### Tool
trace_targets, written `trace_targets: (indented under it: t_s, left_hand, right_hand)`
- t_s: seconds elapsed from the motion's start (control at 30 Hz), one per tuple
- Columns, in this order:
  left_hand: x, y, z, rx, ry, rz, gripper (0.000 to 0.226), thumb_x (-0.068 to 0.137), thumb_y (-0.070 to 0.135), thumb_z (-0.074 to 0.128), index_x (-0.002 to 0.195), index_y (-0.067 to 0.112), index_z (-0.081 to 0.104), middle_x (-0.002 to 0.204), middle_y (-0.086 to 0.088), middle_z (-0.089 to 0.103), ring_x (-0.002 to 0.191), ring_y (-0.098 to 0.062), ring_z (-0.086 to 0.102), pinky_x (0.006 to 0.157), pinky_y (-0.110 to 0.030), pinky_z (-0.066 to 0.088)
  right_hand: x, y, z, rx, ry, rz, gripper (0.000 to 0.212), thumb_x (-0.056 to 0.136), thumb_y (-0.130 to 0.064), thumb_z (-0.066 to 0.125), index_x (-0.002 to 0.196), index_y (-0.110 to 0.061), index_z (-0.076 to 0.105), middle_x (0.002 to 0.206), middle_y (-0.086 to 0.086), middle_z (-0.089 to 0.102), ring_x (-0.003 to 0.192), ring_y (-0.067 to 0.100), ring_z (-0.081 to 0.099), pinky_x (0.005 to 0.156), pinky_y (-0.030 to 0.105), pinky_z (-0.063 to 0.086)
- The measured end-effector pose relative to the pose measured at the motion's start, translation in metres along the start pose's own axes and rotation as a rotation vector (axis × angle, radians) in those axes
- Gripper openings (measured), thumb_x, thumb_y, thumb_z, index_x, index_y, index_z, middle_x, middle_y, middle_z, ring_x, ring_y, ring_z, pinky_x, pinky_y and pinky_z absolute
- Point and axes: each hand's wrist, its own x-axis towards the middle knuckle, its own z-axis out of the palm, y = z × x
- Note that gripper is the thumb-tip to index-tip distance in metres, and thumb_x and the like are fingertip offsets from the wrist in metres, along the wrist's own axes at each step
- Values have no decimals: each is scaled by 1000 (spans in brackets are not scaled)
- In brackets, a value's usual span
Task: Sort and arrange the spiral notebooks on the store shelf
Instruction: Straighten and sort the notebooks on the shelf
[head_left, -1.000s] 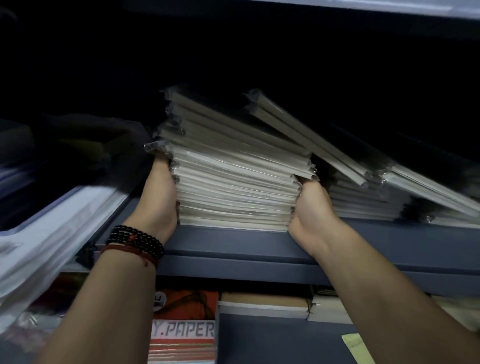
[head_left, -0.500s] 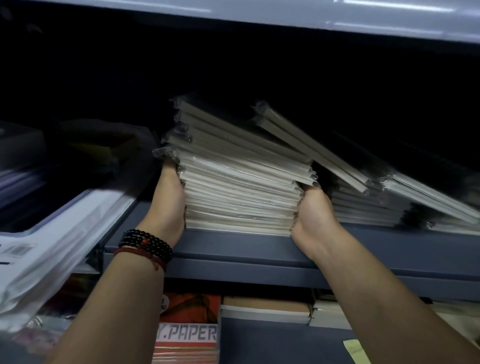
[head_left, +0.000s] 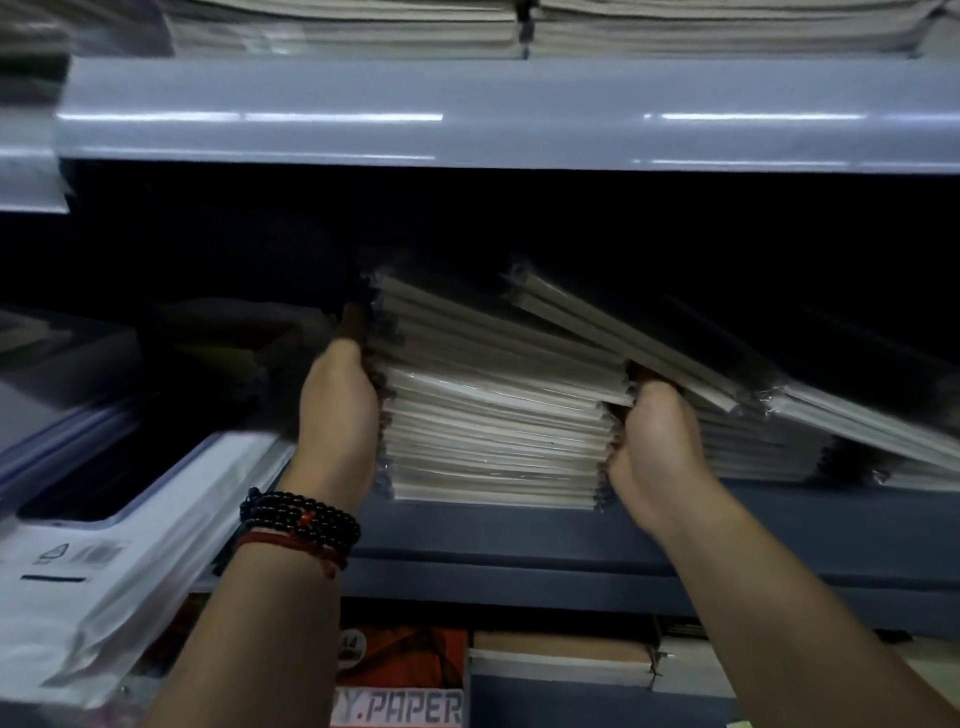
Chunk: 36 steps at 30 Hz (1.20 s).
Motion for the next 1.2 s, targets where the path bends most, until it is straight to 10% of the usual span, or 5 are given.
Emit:
trace_targets:
  t_s: [0.57,0.77,0.9,1.1,1.2]
  left_hand:
    - [-2,-10,-13,294,34,-4,35,102,30,32,82,20,58,92,-6,59,85,-22,52,78,-38,38]
    - [-7,4,-7,-29,-37,-36,47,102,59,37,99,27,71,63,15,62,61,-7,57,60,-24,44]
    - [-4,7,-1,-18,-42,-19,62,91,76,39,122,32,70,107,2,75,91,-14,67,87,-38,50]
    - [-4,5,3,44,-20,-66,55,88,79,41,105,37,74,90,4,72,81,-16,63,85,-43,50]
    - [-2,3,-2,71,-101,-53,66,81,82,41,121,37,70,115,3,75,113,-21,65,108,-50,45]
  right_hand:
    - [7,4,4,-281,-14,3,27,91,-3,34,79,-12,56,86,9,54,86,26,51,79,38,41]
    - [7,6,6,-115,89,58,33,76,-19,49,99,-7,70,94,11,60,90,26,50,75,40,37]
    - [5,5,8,-36,85,82,19,85,-14,48,83,-13,67,80,7,61,76,25,50,70,37,39]
    - [5,4,12,-42,63,67,19,83,-17,49,82,-19,68,82,4,62,84,28,57,83,39,48]
    - [4,3,13,-49,39,65,21,84,-15,43,84,-14,64,84,6,61,82,26,56,79,37,46]
